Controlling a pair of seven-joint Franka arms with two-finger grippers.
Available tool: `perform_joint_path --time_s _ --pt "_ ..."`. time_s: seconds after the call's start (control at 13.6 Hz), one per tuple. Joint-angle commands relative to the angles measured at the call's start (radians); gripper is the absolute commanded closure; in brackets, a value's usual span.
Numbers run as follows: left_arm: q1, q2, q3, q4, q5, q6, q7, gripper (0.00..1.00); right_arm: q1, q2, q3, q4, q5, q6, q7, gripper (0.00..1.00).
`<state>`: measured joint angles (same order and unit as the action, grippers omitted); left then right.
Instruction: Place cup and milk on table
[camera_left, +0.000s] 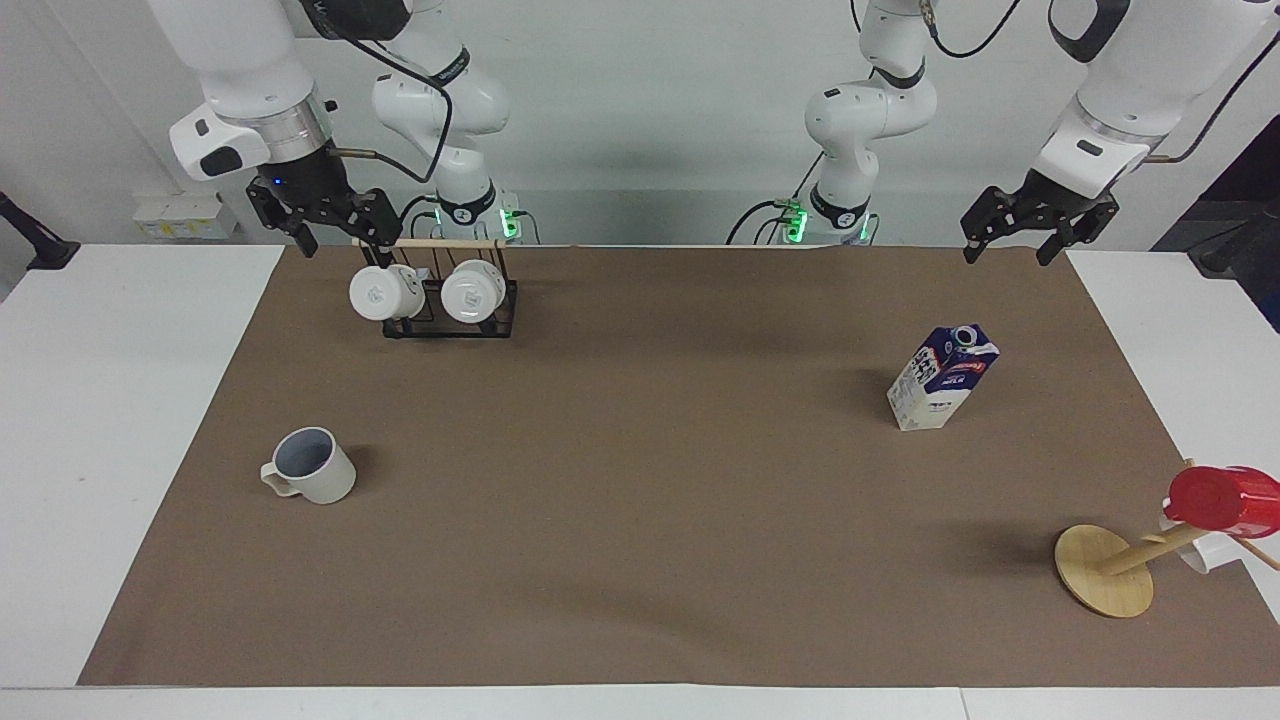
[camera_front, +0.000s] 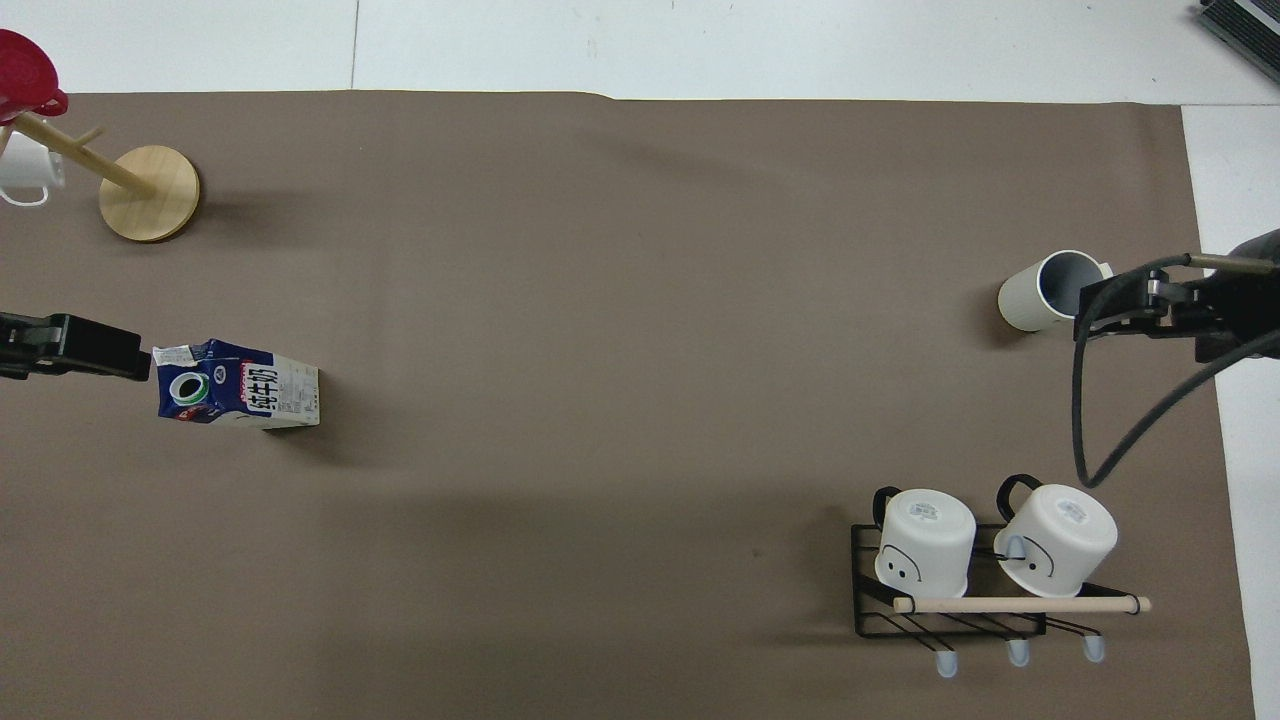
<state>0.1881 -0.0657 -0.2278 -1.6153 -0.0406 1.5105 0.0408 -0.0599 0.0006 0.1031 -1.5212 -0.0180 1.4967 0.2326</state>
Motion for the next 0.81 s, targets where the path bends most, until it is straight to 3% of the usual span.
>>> perform_joint_path --time_s 0.0,0.73 --pt "-0.007 0.009 -0.001 0.028 0.019 -0.035 -0.010 0.00 -0.006 -0.046 0.000 -0.068 0.007 0.061 0.008 0.00" --pt "-0.006 0.006 -0.001 0.025 0.016 -0.030 -0.010 0.00 -0.012 -0.039 -0.002 -0.059 0.024 0.062 0.008 0.00"
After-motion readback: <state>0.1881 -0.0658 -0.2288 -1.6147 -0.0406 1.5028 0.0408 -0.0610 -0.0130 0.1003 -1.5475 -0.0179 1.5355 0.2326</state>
